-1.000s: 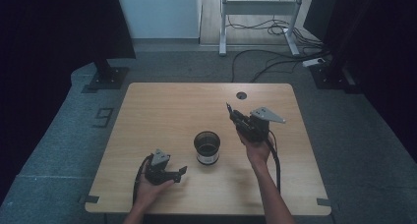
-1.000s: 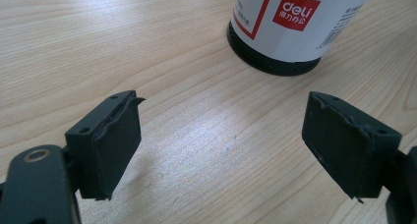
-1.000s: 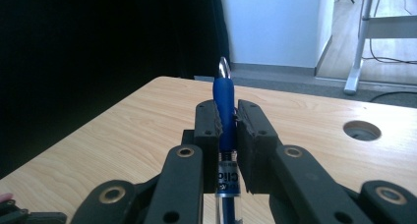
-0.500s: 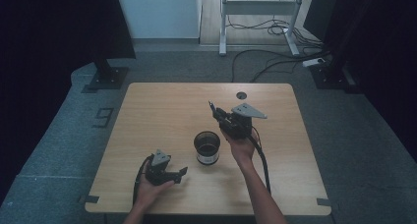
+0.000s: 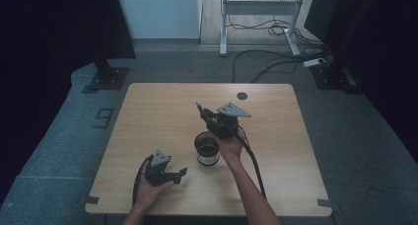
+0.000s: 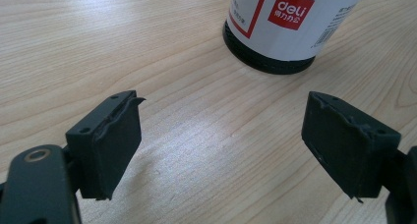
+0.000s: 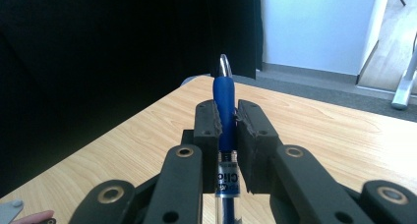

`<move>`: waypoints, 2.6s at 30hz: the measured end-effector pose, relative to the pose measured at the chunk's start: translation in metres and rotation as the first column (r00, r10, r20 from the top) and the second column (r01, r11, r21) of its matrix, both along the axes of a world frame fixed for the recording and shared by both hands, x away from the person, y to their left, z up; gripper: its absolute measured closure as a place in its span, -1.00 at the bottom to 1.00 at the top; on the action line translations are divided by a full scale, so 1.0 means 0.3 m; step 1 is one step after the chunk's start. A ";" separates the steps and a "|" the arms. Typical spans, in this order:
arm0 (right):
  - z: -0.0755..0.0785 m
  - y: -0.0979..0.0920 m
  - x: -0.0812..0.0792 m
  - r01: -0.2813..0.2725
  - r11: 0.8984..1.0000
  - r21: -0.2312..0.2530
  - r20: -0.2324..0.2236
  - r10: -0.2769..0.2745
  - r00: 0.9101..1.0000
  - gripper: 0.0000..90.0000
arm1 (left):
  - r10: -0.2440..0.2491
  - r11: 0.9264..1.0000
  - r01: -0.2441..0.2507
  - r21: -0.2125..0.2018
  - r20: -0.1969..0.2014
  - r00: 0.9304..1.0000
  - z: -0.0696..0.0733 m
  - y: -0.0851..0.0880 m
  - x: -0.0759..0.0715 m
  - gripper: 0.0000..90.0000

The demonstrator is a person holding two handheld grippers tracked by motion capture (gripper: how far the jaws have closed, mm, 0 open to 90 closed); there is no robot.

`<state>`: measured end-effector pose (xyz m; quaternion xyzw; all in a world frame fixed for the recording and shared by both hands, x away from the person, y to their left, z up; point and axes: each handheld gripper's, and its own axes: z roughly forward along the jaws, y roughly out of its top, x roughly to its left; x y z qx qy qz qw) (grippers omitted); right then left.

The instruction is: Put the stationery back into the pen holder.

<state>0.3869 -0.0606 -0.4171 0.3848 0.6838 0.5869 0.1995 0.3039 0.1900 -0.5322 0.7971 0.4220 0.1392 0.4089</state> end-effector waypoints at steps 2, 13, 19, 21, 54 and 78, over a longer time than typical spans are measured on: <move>-0.003 0.011 0.003 -0.003 1.000 -0.005 0.003 0.003 1.000 0.73 | 0.001 1.000 -0.001 0.000 -0.001 1.000 0.000 0.001 0.000 -0.66; -0.037 0.040 0.009 -0.001 1.000 -0.031 -0.009 0.001 1.000 0.72 | 0.000 1.000 0.000 0.006 -0.001 1.000 -0.001 0.004 -0.001 -0.66; -0.057 0.043 0.000 0.003 0.998 -0.055 0.003 -0.003 1.000 0.72 | -0.008 1.000 0.008 0.010 -0.001 1.000 -0.003 -0.007 -0.004 -0.66; -0.061 0.047 -0.005 0.005 0.998 -0.063 0.016 -0.004 1.000 0.72 | -0.015 1.000 0.015 0.009 0.000 1.000 -0.002 -0.013 -0.006 -0.66; -0.144 0.119 -0.014 -0.004 0.988 -0.157 -0.005 0.003 1.000 0.72 | 0.010 1.000 -0.010 -0.020 -0.007 1.000 0.009 0.037 0.005 -0.66; -0.204 0.063 -0.075 0.007 0.973 -0.232 -0.077 -0.025 0.997 0.45 | 0.009 1.000 -0.009 -0.012 -0.013 1.000 0.004 0.038 0.006 -0.66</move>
